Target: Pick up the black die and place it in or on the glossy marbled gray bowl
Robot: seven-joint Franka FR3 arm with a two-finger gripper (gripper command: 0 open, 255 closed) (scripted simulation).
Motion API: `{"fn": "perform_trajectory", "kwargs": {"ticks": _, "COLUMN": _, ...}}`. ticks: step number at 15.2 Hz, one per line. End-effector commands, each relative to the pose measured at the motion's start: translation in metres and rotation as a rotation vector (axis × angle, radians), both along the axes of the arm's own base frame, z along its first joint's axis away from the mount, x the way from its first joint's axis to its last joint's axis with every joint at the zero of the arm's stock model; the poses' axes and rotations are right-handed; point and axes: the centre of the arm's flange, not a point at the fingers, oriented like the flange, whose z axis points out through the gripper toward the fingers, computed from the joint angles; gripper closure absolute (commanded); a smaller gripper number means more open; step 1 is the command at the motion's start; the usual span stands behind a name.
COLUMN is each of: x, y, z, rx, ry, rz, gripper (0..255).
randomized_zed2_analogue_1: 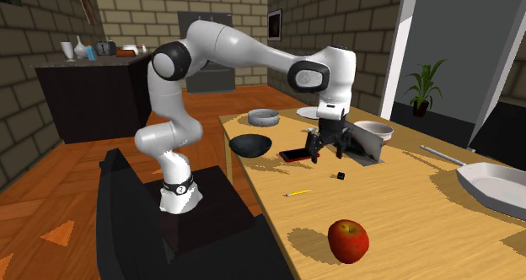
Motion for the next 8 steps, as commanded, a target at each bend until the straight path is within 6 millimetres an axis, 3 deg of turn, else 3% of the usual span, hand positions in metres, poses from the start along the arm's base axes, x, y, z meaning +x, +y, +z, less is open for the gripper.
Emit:
{"fn": "perform_trajectory", "kwargs": {"ticks": 1, "x": 0.012, "y": 0.022, "z": -0.004, "rx": -0.005, "ry": -0.013, "rz": -0.023, "gripper": 0}}
{"fn": "perform_trajectory", "kwargs": {"ticks": 3, "x": 0.026, "y": 0.043, "z": -0.008, "rx": -0.009, "ry": -0.024, "rz": -0.041, "gripper": 0}}
{"fn": "perform_trajectory", "kwargs": {"ticks": 8, "x": 0.026, "y": 0.043, "z": -0.034, "rx": -0.009, "ry": -0.024, "rz": -0.041, "gripper": 0}}
